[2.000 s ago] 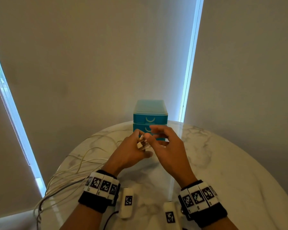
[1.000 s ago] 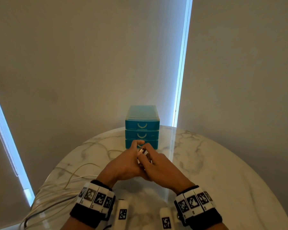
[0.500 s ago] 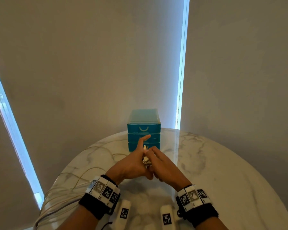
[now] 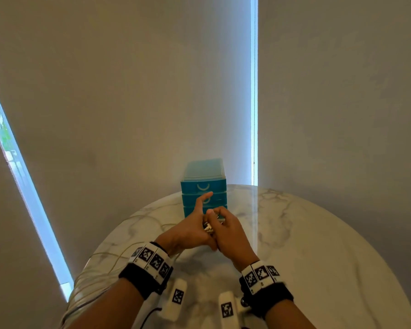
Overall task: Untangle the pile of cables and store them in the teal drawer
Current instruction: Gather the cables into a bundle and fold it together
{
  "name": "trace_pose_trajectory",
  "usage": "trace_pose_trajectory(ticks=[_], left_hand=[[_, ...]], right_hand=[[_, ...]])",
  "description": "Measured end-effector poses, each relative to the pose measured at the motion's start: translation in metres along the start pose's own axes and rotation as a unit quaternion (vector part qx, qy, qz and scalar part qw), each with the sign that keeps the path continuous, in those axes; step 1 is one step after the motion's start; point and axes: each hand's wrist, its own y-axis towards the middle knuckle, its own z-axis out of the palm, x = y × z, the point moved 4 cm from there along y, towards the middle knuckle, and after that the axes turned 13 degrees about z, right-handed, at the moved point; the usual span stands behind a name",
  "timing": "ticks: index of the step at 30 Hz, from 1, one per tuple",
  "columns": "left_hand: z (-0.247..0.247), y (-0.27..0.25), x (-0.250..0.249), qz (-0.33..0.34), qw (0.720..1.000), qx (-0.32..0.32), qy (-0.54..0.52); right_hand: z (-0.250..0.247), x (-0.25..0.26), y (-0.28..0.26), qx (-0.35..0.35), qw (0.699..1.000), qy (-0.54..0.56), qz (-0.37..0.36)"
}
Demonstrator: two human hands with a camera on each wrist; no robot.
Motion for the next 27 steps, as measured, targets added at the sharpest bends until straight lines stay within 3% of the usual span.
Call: trace_pose_trajectory(ticks=[9,12,15,18,20,27], left_hand=[[-0.006,-0.021,0.003,-0.017,0.986,0.02,0.166],[-0.002,-0.021,0.001,0.001,0.978,-0.017,0.206],[0.005,-0.017,0.002,-0.008,0.986,-0.019,0.165],[0.005,-0.022,0.003,-0.05,0.998,-0.045,-0.008],[0.001,-0.026,0.007,-0.042,0.991,-0.074,-0.106],[-0.018,-0.027,0.014,-0.018,0.992,-0.113,-0.045]], right_hand=[[-0.017,-0.005,0.004,-0.055,0.998,0.027,0.015],[-0.014,-0.005,0.004,-0.057,0.998,0.012,0.011],[-0.016,-0.003,0.003,-0.052,0.998,0.017,0.009],[-0.019,-0.004,0.003,-0.058,0.997,0.034,0.022],[-0.017,-0.005,0.004,-0.064,0.997,0.038,0.021],[-0.023,-0.006,0.004,-0.063,0.997,0.049,0.023]])
